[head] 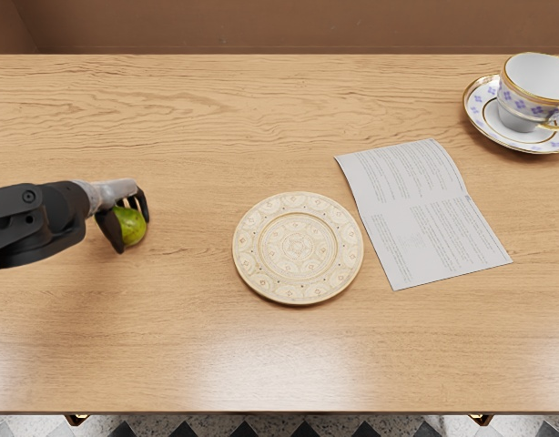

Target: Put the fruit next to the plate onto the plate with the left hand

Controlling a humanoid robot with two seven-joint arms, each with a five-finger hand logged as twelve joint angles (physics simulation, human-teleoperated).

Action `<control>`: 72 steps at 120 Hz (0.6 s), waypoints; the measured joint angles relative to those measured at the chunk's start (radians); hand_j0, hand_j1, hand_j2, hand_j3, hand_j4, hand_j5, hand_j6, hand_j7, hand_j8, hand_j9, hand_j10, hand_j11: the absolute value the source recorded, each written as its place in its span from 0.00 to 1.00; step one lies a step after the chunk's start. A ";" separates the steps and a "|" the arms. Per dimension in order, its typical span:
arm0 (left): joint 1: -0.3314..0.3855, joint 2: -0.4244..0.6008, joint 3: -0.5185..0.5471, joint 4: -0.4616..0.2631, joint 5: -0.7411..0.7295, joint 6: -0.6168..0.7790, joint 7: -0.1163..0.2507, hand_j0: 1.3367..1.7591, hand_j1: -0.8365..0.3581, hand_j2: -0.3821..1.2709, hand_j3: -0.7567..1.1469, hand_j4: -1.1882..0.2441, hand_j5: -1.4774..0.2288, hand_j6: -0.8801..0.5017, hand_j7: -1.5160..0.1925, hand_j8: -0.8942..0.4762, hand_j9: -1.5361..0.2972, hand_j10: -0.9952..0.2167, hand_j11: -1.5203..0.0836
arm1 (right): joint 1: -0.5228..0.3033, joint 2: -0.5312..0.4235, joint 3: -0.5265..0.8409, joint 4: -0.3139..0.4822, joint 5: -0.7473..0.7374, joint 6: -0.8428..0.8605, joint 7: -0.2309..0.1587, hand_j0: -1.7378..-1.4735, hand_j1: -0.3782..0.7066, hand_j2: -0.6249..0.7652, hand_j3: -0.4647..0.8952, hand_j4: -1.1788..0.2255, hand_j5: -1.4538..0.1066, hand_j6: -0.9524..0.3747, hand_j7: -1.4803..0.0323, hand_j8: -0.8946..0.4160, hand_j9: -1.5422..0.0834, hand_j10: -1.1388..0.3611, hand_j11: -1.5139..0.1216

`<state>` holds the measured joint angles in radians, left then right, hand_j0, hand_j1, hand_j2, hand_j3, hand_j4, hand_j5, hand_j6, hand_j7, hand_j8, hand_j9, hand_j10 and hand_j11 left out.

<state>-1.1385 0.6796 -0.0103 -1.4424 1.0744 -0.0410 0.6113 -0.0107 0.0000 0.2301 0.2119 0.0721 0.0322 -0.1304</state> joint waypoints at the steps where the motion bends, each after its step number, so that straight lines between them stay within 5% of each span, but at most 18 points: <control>1: -0.001 -0.001 0.000 0.000 -0.001 0.000 0.000 0.75 0.48 0.40 0.40 0.45 0.37 0.37 0.39 0.39 0.37 0.33 0.41 | 0.000 0.000 0.000 0.000 0.000 0.000 0.000 0.30 0.06 0.45 0.34 0.82 0.91 0.70 0.96 0.66 0.93 0.74 0.90; 72: -0.067 0.006 -0.058 0.004 -0.115 -0.126 0.000 0.75 0.44 0.44 0.40 0.50 0.33 0.42 0.35 0.44 0.34 0.38 0.37 | 0.000 0.000 -0.001 -0.002 0.000 0.000 0.000 0.30 0.06 0.45 0.34 0.82 0.91 0.70 0.96 0.66 0.93 0.74 0.90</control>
<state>-1.2056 0.6856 -0.0687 -1.4387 0.9591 -0.1671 0.6110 -0.0107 0.0000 0.2290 0.2102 0.0721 0.0323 -0.1304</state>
